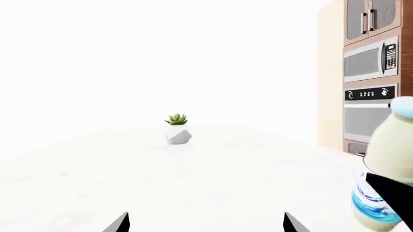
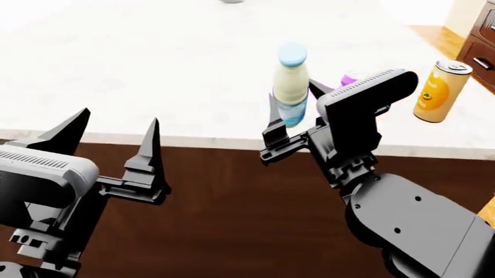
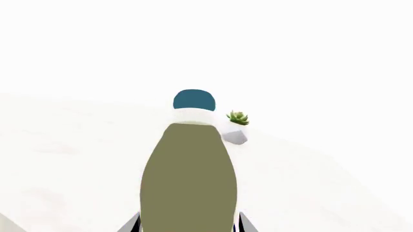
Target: Move the drinks to the dining counter.
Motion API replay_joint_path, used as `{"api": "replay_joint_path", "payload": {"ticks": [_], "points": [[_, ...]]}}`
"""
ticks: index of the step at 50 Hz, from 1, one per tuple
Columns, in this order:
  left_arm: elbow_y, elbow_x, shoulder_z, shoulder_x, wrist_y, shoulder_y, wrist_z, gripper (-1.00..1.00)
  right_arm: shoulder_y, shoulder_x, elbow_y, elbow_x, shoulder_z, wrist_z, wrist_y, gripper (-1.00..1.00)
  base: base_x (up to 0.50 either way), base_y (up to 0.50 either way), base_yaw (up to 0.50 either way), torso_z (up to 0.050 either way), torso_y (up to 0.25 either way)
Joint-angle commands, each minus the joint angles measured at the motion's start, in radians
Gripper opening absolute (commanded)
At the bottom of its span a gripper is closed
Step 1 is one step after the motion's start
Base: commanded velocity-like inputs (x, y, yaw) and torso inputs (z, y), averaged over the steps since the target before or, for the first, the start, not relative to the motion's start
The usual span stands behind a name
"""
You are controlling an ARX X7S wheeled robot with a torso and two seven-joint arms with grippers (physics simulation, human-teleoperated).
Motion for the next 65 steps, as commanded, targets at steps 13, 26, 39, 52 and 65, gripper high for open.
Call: {"api": "replay_joint_path", "payload": {"ticks": [13,26,39,52,65], "points": [[-0.006,0.002,0.002,0.0,0.009,0.003,0.005,1.0,0.01,-0.003,-0.002,-0.041,0.004,-0.023,-0.022,-1.0,-0.52,0.23,0.0,0.0,0.001],[-0.014,0.007,0.008,0.003,0.01,0.002,0.008,1.0,-0.011,-0.013,0.013,-0.002,0.048,0.003,-0.039,-1.0,-0.11,0.15,0.0,0.0,0.002],[-0.008,0.002,0.008,0.0,0.009,0.0,0.004,1.0,0.001,-0.016,0.023,-0.002,0.019,-0.011,-0.011,-1.0,0.0,0.5,0.0,0.001,0.001],[-0.01,0.003,0.011,0.001,0.011,-0.001,0.005,1.0,-0.004,-0.024,0.032,0.026,0.023,-0.007,0.003,-1.0,0.0,0.14,0.0,0.0,0.002],[-0.019,0.007,0.016,0.005,0.012,-0.004,0.007,1.0,-0.008,-0.039,0.057,0.122,0.038,-0.04,0.029,-1.0,0.0,0.0,0.0,0.0,0.001]]}}
